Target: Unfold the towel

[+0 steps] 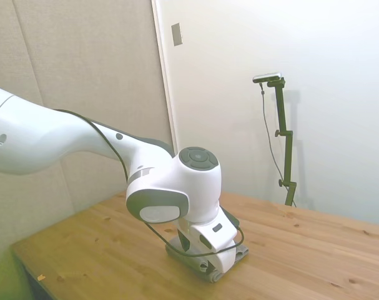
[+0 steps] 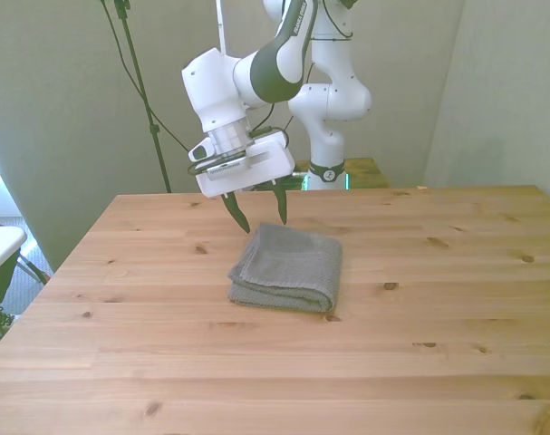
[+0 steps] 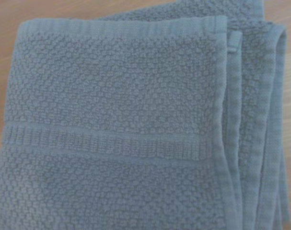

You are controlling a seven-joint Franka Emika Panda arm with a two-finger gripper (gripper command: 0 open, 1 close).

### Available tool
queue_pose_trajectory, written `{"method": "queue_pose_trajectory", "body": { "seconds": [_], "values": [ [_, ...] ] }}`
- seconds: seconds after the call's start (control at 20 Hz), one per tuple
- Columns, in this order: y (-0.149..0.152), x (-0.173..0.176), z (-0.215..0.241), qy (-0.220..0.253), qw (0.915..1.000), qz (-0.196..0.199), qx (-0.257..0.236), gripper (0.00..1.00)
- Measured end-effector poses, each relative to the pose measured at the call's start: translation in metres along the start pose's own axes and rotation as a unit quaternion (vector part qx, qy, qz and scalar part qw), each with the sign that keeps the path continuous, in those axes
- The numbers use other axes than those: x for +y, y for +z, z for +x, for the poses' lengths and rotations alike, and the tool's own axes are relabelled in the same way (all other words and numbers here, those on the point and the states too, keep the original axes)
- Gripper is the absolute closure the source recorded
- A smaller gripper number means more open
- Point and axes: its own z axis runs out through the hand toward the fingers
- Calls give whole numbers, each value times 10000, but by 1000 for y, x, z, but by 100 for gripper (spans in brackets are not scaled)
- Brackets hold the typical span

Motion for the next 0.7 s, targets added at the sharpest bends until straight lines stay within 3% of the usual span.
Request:
{"method": "queue_pose_trajectory", "body": {
  "seconds": [0.15,0.2,0.7],
  "values": [
    [10,3,2,4,10000,-23,-58,0],
    [11,3,3,10,10000,-9,-54,100],
    [13,0,3,-104,9999,102,-34,100]
  ]
}}
